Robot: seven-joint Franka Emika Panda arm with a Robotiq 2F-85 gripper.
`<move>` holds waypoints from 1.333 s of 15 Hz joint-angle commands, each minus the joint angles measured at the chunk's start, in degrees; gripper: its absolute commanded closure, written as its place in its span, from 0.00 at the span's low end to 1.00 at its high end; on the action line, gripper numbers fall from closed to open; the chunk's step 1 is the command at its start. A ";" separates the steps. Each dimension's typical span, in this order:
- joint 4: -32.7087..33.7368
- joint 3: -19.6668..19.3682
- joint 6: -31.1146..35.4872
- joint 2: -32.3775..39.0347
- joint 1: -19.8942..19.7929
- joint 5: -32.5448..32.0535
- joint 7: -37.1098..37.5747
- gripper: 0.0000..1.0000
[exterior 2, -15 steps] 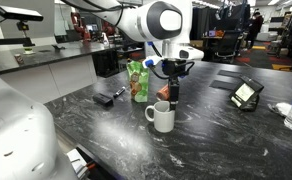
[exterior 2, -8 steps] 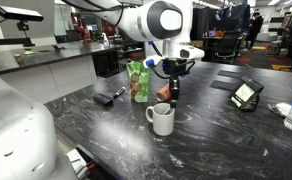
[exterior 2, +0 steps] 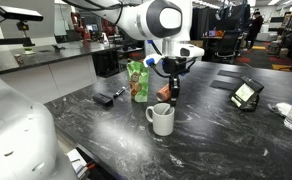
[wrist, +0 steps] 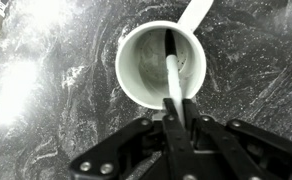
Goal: Take the marker out of the mug.
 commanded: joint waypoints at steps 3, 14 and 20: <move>2.14 2.64 -2.35 -5.30 1.92 2.48 -1.56 0.97; 7.90 10.47 -2.40 -7.80 6.50 3.79 -0.86 0.97; 4.24 9.96 -2.32 -5.51 5.74 1.90 -1.34 0.97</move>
